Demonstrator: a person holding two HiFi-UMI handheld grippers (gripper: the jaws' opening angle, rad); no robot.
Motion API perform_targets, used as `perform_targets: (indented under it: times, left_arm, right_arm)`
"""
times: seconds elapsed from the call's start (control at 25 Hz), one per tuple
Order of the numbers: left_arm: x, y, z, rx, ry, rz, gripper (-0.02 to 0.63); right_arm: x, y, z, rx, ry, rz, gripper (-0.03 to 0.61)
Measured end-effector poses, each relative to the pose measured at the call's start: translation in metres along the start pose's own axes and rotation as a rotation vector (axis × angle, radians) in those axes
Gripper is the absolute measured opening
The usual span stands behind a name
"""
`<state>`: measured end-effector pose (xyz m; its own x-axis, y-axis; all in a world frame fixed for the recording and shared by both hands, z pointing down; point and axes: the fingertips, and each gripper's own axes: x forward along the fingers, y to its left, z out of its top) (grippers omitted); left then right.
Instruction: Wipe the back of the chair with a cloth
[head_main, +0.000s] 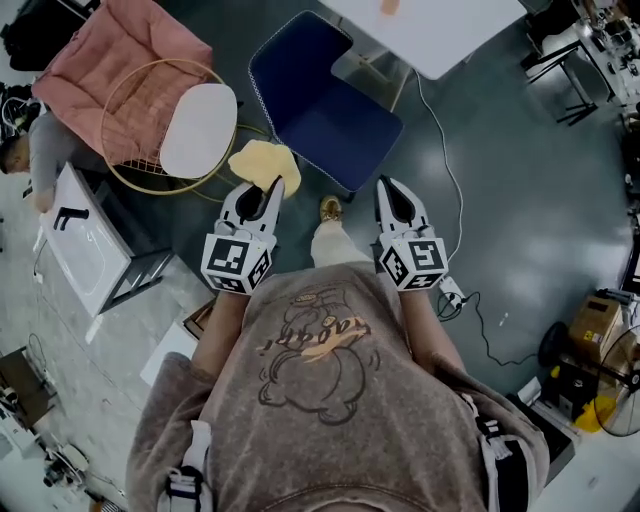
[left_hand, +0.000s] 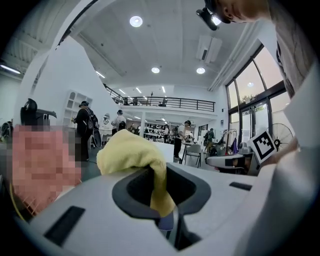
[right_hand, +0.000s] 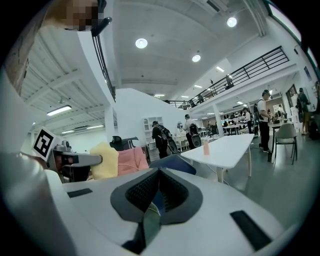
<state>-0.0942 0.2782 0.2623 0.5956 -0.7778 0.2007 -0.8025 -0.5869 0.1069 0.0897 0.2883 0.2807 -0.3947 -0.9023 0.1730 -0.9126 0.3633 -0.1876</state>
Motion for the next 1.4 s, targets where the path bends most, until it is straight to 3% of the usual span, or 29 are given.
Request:
perform_targets:
  times: [0.52, 0.84, 1.4]
  left_arm:
    - [0.149, 0.059, 0.047, -0.028, 0.022, 0.096, 0.052]
    - [0.187, 0.089, 0.040, -0.060, 0.064, 0.164, 0.052]
    - [0.226, 0.131, 0.002, -0.070, 0.150, 0.148, 0.052]
  right_arm:
    - [0.136, -0.101, 0.051, 0.002, 0.037, 0.113, 0.026]
    - [0.199, -0.125, 0.052, 0.013, 0.084, 0.179, 0.026]
    - [0.247, -0.135, 0.026, 0.046, 0.135, 0.163, 0.026]
